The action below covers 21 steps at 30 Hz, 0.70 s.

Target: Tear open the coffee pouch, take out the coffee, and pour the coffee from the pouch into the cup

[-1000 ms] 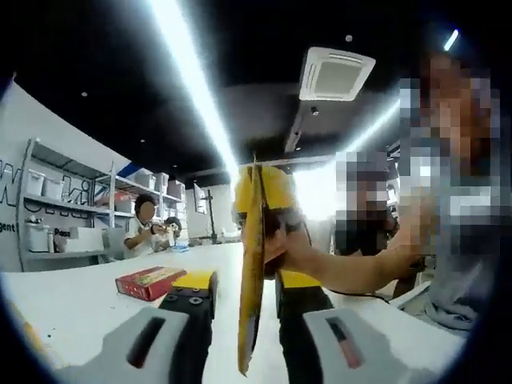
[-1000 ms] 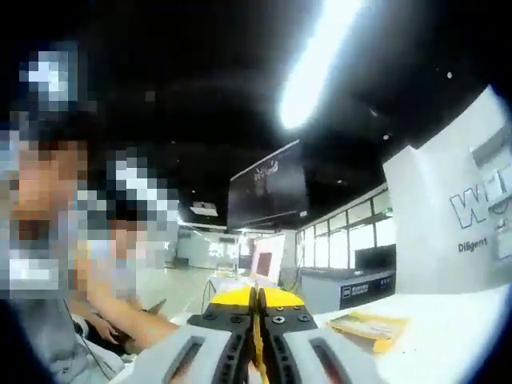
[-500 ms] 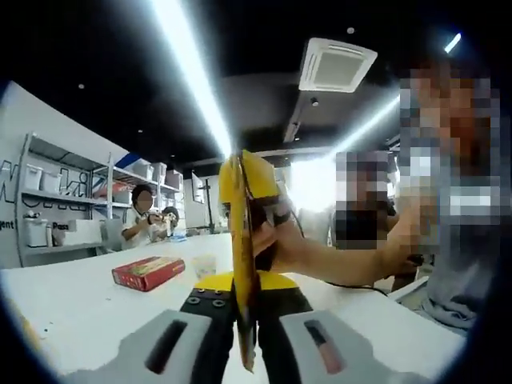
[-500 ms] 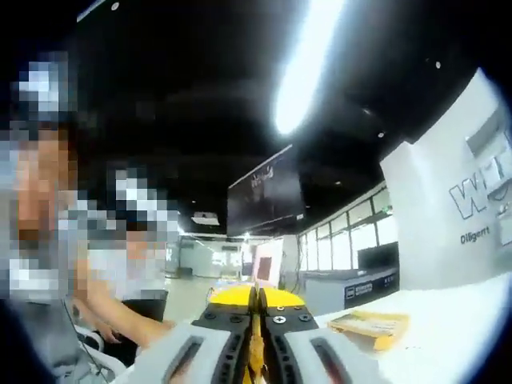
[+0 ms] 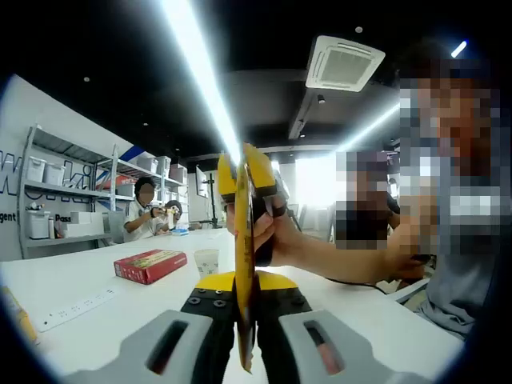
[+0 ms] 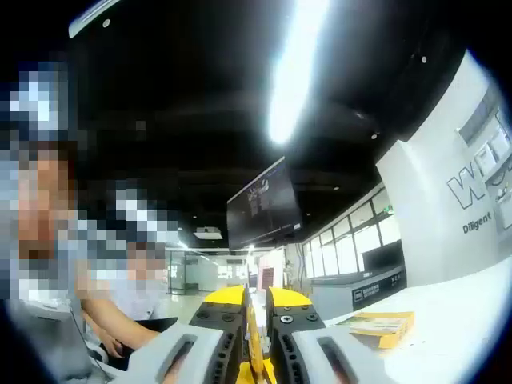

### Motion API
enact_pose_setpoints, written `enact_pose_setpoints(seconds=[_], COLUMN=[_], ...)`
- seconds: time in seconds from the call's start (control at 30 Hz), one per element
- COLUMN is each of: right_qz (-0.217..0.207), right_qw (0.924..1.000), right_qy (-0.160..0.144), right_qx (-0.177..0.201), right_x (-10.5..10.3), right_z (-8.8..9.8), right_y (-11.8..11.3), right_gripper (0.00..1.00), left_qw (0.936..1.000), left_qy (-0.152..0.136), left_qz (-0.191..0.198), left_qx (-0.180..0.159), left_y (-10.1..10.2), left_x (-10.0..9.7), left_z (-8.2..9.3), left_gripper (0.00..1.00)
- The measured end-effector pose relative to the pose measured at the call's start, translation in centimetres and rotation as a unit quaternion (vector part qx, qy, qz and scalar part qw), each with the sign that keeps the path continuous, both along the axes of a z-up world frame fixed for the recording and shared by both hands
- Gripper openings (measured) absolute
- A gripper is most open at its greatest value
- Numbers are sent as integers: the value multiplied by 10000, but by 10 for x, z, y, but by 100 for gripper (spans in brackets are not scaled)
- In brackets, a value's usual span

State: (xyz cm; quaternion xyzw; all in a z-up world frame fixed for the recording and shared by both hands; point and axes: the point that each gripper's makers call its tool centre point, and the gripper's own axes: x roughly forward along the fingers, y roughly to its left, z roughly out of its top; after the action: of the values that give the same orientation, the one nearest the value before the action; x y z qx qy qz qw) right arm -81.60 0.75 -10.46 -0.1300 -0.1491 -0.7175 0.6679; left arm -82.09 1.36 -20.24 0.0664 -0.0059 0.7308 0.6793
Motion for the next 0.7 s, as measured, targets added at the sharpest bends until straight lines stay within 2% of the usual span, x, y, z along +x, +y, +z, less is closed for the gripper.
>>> enact_pose_setpoints(seconds=[0.17,0.3,0.57,0.7], right_qz=[109,107,36,-98], right_qw=[9998,9997,9997,9993], right_qy=[1,-53,-61,58], right_qx=[145,199,248,347], right_x=[5,2,-3,-2], right_z=[-4,-6,-9,-11], right_y=[-9,-8,-6,-7], right_gripper=[10,4,2,2], left_qw=[9999,9998,9996,9993], left_qy=[-91,-95,-170,-276], left_qz=[-66,-112,-146,-188], left_qx=[-80,-106,-158,-184], left_y=[2,3,4,4], left_x=[3,4,4,7], left_z=[-4,-4,-7,-9], left_gripper=[10,10,10,10])
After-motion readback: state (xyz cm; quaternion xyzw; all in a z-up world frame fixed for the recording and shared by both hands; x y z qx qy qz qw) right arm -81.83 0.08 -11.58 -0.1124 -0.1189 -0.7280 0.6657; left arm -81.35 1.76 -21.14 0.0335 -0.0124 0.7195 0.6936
